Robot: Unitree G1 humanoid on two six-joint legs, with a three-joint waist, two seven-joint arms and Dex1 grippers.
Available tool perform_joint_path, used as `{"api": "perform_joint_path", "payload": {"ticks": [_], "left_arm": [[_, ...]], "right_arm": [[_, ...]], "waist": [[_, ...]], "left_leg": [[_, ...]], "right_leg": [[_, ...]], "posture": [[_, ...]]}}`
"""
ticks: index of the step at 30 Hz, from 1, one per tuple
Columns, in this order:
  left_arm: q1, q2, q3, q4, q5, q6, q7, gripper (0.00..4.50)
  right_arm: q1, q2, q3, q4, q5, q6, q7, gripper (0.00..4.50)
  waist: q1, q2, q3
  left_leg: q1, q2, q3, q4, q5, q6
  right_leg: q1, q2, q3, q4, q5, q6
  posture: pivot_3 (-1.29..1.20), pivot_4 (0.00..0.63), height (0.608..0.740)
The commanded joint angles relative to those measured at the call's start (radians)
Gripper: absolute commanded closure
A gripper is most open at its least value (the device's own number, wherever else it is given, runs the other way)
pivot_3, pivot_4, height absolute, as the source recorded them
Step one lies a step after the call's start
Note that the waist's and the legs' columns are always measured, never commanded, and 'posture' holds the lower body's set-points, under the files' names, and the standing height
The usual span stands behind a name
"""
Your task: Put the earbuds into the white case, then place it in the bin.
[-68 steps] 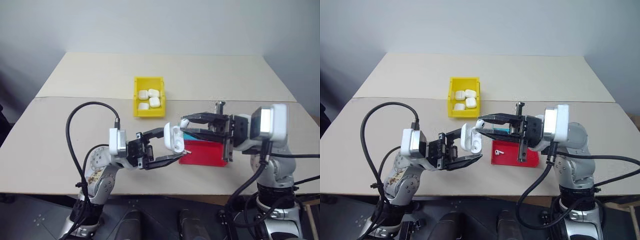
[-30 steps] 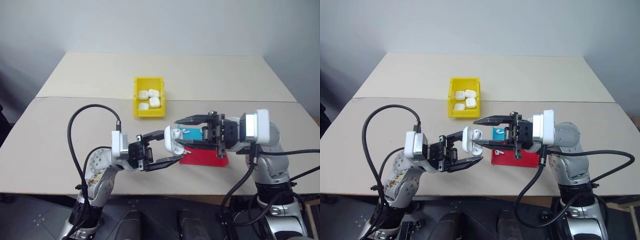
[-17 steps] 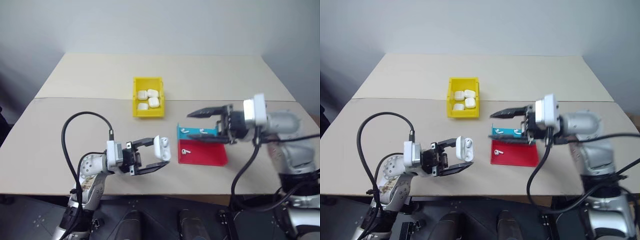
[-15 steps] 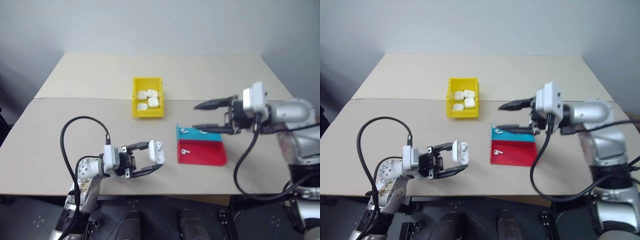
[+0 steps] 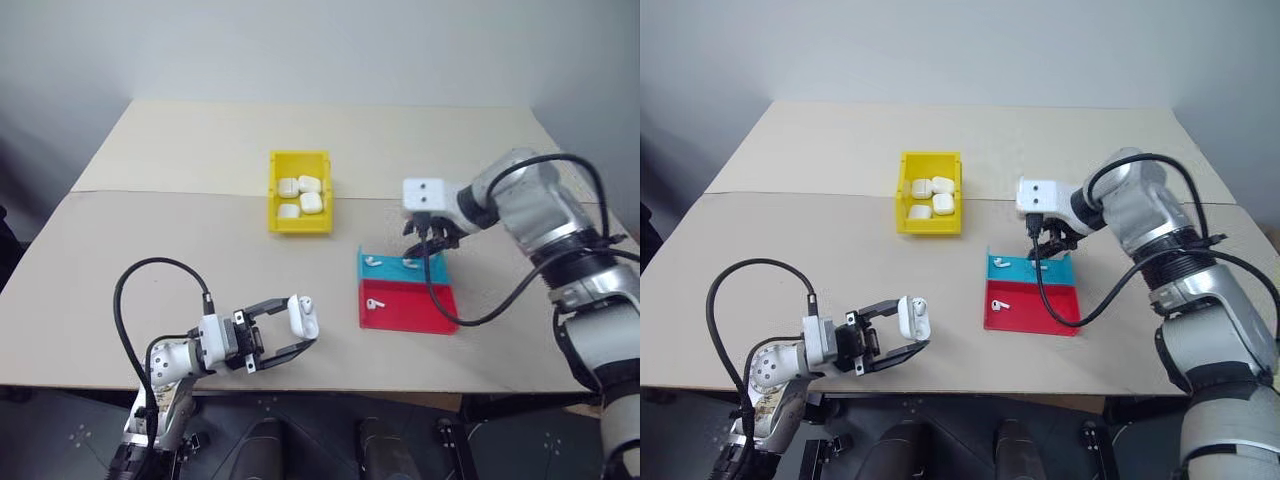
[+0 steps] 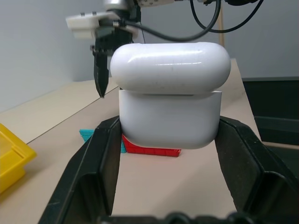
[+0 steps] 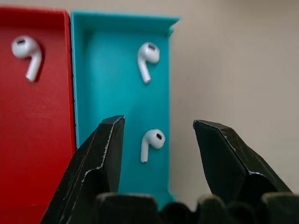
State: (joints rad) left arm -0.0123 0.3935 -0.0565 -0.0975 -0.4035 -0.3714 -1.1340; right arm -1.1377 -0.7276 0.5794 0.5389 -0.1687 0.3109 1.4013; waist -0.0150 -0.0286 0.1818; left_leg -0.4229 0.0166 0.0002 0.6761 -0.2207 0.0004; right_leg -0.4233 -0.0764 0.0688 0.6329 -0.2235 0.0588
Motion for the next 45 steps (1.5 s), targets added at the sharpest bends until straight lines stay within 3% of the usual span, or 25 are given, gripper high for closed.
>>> {"api": "perform_joint_path", "payload": {"ticks": [1, 12, 23, 37, 40, 45], "left_arm": [[0.01, -0.008, -0.013, -0.026, 0.015, -0.038, 0.024, 1.78], [0.016, -0.006, -0.025, -0.033, 0.027, -0.04, 0.061, 1.78], [0.008, 0.019, -0.022, -0.028, 0.015, -0.036, 0.059, 1.78], [0.013, 0.028, -0.022, -0.025, 0.017, -0.039, 0.064, 1.78], [0.015, 0.028, -0.024, -0.028, 0.019, -0.039, 0.067, 1.78], [0.017, 0.031, -0.025, -0.031, 0.018, -0.037, 0.066, 1.78]], "right_arm": [[-0.043, 0.032, 0.004, 0.07, -0.052, -0.054, 0.025, 1.66], [-0.08, 0.139, -0.01, 0.296, -0.167, -0.105, -0.06, 1.66], [-0.146, 0.186, -0.032, 0.49, -0.192, -0.189, -0.042, 1.66], [-0.159, 0.211, -0.056, 0.547, -0.209, -0.263, -0.052, 1.66], [-0.163, 0.218, -0.067, 0.552, -0.209, -0.259, -0.062, 2.24], [-0.161, 0.221, -0.069, 0.553, -0.212, -0.263, -0.052, 2.24]], "waist": [[-0.001, 0.0, 0.0], [-0.006, 0.0, 0.0], [-0.017, 0.0, 0.0], [-0.029, 0.0, 0.0], [-0.03, 0.001, 0.0], [-0.03, 0.001, 0.0]], "left_leg": [[0.0, 0.0, 0.0, 0.0, 0.0, 0.0], [0.001, 0.0, 0.0, 0.0, 0.0, 0.0], [0.002, 0.0, 0.0, 0.0, 0.0, 0.0], [0.003, 0.0, 0.0, 0.0, 0.0, 0.0], [0.003, 0.0, 0.0, 0.0, 0.0, 0.0], [0.003, 0.0, 0.0, 0.0, 0.0, 0.0]], "right_leg": [[0.0, 0.0, 0.0, 0.0, 0.0, 0.0], [0.0, 0.001, 0.0, 0.001, 0.001, -0.001], [0.0, 0.001, 0.0, 0.003, 0.001, -0.001], [0.0, 0.001, 0.0, 0.007, 0.0, -0.002], [0.0, 0.001, 0.0, 0.007, 0.0, -0.002], [0.0, 0.001, 0.0, 0.007, 0.0, -0.002]], "posture": [[0.0, 0.15, 0.74], [0.0, 0.15, 0.74], [0.0, 0.15, 0.74], [0.0, 0.15, 0.74], [0.0, 0.15, 0.74], [0.0, 0.15, 0.74]]}}
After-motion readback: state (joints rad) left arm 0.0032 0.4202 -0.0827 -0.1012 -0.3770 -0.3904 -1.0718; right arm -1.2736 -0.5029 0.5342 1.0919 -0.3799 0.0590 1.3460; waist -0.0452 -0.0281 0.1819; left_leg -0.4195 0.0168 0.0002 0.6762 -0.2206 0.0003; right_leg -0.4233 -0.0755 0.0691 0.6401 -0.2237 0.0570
